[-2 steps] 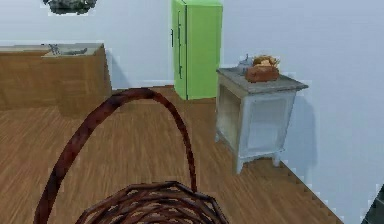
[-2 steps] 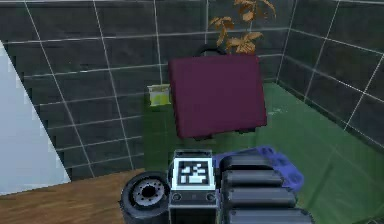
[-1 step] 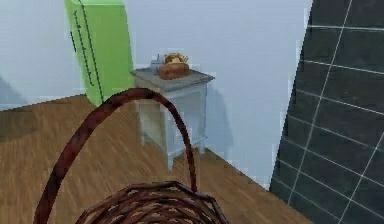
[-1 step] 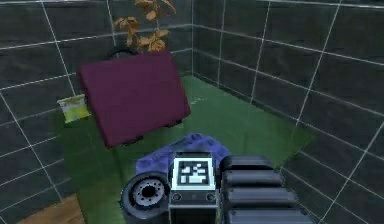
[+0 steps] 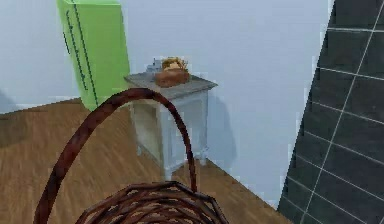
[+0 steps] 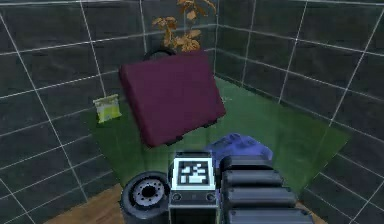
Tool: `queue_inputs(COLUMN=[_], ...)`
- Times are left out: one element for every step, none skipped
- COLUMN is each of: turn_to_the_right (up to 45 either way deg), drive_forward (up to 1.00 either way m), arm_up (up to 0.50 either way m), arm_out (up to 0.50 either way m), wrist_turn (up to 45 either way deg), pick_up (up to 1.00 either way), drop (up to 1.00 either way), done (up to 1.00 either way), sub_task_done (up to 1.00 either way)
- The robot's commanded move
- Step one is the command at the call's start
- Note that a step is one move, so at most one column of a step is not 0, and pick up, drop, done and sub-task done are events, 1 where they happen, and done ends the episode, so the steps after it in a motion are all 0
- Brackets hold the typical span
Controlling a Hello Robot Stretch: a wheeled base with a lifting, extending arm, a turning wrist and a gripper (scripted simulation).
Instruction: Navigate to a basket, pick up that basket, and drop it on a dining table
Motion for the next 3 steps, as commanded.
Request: queue_inputs(turn_to_the_right=[45.0, 3.0, 0.0], drive_forward=[0.00, 0.00, 0.50], arm_up=[0.00, 0.00, 0.00], arm_out=[0.00, 0.00, 0.00], wrist_turn=[0.0, 0.0, 0.0], pick_up=[0.00, 0.00, 0.00], drop=[0.00, 0.00, 0.00], done=[0.00, 0.00, 0.00], sub_task_done=[0.00, 0.00, 0.00])
